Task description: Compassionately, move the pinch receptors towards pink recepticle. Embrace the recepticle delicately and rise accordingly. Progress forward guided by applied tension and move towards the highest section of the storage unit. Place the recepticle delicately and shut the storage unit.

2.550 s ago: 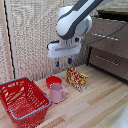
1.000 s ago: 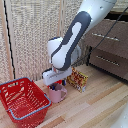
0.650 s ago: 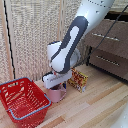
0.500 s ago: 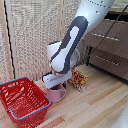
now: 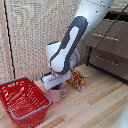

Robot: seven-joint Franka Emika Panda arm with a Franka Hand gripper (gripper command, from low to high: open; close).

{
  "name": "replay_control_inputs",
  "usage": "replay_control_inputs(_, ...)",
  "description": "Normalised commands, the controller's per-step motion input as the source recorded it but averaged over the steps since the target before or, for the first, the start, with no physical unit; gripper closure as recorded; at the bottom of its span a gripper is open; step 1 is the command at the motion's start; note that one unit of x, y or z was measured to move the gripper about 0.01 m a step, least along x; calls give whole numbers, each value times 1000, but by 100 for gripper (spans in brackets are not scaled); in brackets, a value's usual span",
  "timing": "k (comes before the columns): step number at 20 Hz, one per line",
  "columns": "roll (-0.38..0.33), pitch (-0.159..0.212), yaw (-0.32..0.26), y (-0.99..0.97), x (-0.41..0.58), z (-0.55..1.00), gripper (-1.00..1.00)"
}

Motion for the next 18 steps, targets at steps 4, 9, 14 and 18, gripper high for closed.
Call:
replay_control_inputs(4,125,-24,-119,90,79,277,100)
replay_control_inputs(9,105,-3,-214,77,86,408,100)
replay_control_inputs(14,68,3,-224,57,205,598,100)
replay_control_inputs(18,44,49,-161,1,244,867,100)
